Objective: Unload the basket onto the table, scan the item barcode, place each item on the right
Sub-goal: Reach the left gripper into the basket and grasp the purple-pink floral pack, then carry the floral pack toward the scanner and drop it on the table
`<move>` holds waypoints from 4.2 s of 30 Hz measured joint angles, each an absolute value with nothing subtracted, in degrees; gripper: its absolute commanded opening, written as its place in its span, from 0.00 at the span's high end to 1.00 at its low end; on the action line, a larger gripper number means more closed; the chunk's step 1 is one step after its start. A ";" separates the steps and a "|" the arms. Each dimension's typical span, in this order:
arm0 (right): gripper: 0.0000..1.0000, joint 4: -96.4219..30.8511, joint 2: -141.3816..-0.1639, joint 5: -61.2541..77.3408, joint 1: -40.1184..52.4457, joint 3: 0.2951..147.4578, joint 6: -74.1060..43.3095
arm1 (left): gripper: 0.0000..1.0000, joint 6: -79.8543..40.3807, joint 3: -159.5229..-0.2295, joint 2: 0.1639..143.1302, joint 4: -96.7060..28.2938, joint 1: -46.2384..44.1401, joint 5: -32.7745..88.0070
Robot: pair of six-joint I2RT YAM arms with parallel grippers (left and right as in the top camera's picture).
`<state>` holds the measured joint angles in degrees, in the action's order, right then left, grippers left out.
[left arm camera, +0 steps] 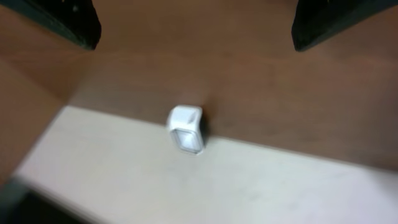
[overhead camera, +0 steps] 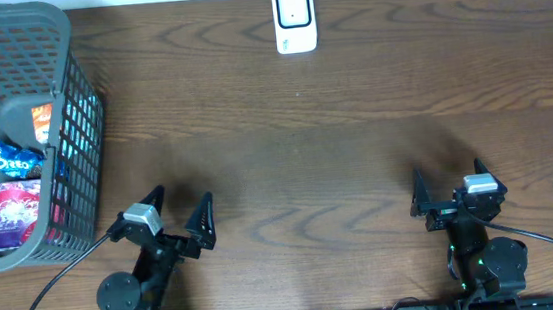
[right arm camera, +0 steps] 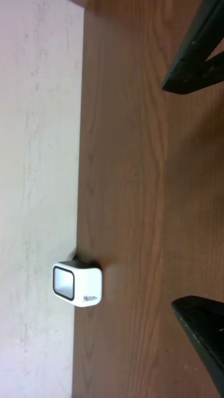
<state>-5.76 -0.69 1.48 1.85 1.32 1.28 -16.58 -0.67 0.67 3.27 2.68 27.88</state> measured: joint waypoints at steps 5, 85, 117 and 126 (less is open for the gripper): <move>0.01 -5.76 -0.73 1.48 1.85 1.30 1.28 | 0.02 -19.49 -0.38 0.84 16.53 2.66 33.36; 0.01 -5.72 -0.86 1.45 1.85 1.26 1.28 | 0.93 -42.00 -91.13 117.86 -62.04 34.35 -13.13; 0.01 -5.74 -0.86 1.43 1.85 1.26 1.26 | 0.93 -18.04 -96.09 65.52 -50.33 4.56 18.81; 0.01 -5.74 -0.86 1.43 1.85 1.26 1.28 | 0.93 -8.14 -91.02 76.64 -50.87 -21.61 12.51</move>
<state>-5.74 -0.86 1.43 1.85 1.26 1.28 -8.14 -91.02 76.64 -50.87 -21.61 12.51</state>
